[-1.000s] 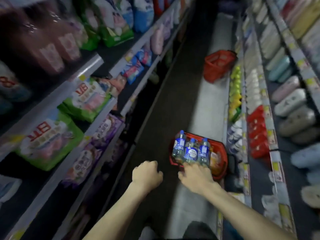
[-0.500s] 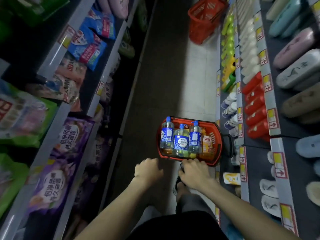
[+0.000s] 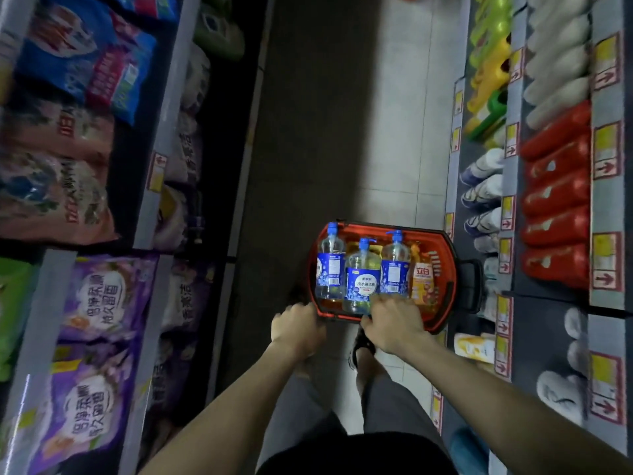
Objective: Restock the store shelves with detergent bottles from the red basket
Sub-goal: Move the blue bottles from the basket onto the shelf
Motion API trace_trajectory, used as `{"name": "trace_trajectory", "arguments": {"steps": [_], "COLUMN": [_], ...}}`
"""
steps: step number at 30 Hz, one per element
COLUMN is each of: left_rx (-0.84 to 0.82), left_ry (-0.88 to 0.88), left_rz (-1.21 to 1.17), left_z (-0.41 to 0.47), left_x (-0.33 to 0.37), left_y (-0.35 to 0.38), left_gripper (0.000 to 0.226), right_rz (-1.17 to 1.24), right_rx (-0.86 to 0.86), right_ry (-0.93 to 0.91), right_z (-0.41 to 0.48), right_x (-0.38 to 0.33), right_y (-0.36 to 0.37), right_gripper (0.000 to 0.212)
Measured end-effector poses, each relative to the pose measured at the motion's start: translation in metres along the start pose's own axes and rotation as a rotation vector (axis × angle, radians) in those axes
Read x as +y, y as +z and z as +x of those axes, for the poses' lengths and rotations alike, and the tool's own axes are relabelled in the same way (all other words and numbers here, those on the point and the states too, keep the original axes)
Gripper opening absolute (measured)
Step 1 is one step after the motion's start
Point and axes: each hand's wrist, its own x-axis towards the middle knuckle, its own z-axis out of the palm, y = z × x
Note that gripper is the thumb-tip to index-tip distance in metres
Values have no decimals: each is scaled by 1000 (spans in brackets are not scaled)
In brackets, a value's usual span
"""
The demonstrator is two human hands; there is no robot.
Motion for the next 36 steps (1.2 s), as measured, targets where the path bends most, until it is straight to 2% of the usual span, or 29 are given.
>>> {"name": "trace_trajectory", "arguments": {"steps": [9,15,17,21,24,28,32,36], "left_rx": [-125,-194,-226,-252,-228,-250,-325,-389], "left_ry": [6,-68,-93,-167,-185,-234,-305,-304], "left_rz": [-118,-382,-507,-785,-953,-1139,-1322,-1352], "left_z": [134,215,231,255,271,287,293,298], "left_x": [-41,-61,-60,-56,-57,-57,-58,-68], "left_y": [10,21,29,48,65,81,81,87], "left_gripper": [36,48,48,50,46,24,51,72], "right_rz": [203,354,495,777,911,1054,991,866], "right_rx": [-75,-165,-166,-145,-87,109,187,194], "right_ry": [143,246,325,455,555,639,691,772], "right_z": [107,171,190,223,236,241,245,258], "right_x": [-19,-33,-36,-46,-60,-81,-100,-113], "right_y": [24,49,58,86,110,134,153,157], "right_gripper": [47,50,51,35,46,65,90,106]}}
